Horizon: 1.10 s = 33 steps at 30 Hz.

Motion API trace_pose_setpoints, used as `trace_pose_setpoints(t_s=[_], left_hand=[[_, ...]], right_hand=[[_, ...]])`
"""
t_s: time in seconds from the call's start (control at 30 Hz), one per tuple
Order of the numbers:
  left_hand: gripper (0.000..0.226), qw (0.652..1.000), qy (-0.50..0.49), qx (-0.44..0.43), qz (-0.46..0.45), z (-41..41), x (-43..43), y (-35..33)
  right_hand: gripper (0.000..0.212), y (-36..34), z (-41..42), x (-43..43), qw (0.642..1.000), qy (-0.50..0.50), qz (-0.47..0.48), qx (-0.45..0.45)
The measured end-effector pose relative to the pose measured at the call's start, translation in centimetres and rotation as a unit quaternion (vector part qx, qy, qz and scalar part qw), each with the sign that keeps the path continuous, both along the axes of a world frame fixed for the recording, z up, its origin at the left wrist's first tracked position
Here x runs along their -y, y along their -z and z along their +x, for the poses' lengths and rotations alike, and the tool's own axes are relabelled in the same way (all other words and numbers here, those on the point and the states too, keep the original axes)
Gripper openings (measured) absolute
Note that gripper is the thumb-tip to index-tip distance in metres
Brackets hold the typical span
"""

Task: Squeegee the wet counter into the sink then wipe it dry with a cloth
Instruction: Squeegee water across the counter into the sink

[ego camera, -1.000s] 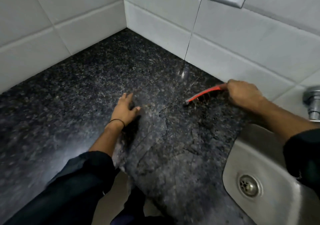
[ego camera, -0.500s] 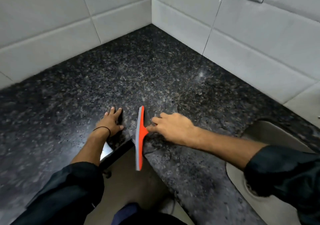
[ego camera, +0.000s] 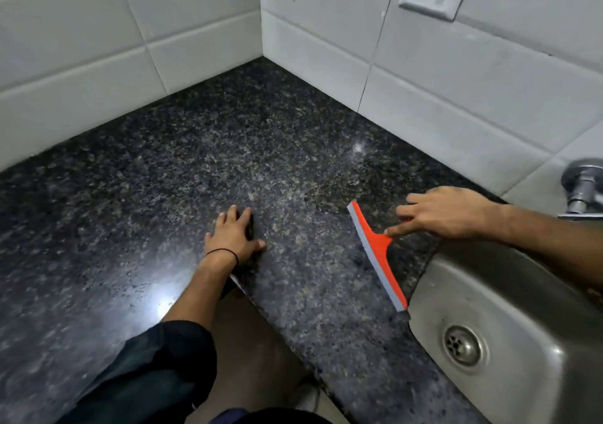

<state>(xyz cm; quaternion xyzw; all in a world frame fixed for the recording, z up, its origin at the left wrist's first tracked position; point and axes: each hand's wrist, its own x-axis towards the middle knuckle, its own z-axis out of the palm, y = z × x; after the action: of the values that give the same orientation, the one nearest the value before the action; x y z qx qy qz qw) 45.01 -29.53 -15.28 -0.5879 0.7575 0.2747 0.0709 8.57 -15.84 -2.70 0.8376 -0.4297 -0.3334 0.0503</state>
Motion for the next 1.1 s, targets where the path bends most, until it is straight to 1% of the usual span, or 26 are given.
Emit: trace_pose_setpoints(t_s=[0.07, 0.13, 0.23, 0.4, 0.47, 0.6, 0.67, 0.77, 0.83, 1.03, 1.1], left_hand=[[0.109, 0.999, 0.006, 0.020, 0.040, -1.5, -0.5, 0.2], [0.116, 0.997, -0.001, 0.040, 0.062, -2.3, -0.5, 0.1], [0.119, 0.996, -0.012, 0.052, 0.067, -3.0, -0.3, -0.4], [0.121, 0.998, -0.027, 0.046, 0.045, -3.1, -0.5, -0.4], [0.122, 0.998, -0.030, 0.038, 0.040, -3.0, -0.4, -0.2], [0.124, 0.999, -0.031, 0.017, 0.036, -2.5, -0.2, 0.4], [0.126, 0.999, -0.031, 0.014, 0.034, -2.4, -0.1, 0.6], [0.126, 0.999, -0.038, 0.013, 0.036, -2.4, 0.1, 0.5], [0.125, 0.998, -0.037, 0.015, 0.041, -2.6, 0.0, 0.4], [0.122, 0.996, -0.047, 0.041, 0.062, -3.3, -0.1, -0.6], [0.116, 0.996, -0.054, 0.047, 0.058, -4.4, 0.0, -1.0]], right_hand=[[0.066, -0.9, -0.5, 0.8, 1.000, -0.003, -0.006, -0.002], [0.069, -1.5, -0.3, 2.0, 0.999, 0.014, -0.033, 0.016], [0.073, -1.6, 1.2, 5.6, 0.995, 0.042, -0.073, 0.055], [0.062, -0.3, 6.6, 13.0, 0.981, 0.102, -0.109, 0.128], [0.063, 0.6, 8.6, 15.4, 0.972, 0.126, -0.115, 0.164], [0.057, 2.1, 10.4, 17.6, 0.966, 0.167, -0.103, 0.166], [0.054, 2.5, 9.8, 16.8, 0.963, 0.184, -0.095, 0.175], [0.059, 2.3, 8.1, 13.7, 0.964, 0.190, -0.072, 0.173], [0.060, 1.9, 6.0, 10.5, 0.960, 0.221, -0.061, 0.158], [0.054, 0.2, -1.5, -1.2, 0.959, 0.278, -0.024, 0.047], [0.058, -0.5, -3.4, -4.0, 0.957, 0.290, -0.006, 0.014]])
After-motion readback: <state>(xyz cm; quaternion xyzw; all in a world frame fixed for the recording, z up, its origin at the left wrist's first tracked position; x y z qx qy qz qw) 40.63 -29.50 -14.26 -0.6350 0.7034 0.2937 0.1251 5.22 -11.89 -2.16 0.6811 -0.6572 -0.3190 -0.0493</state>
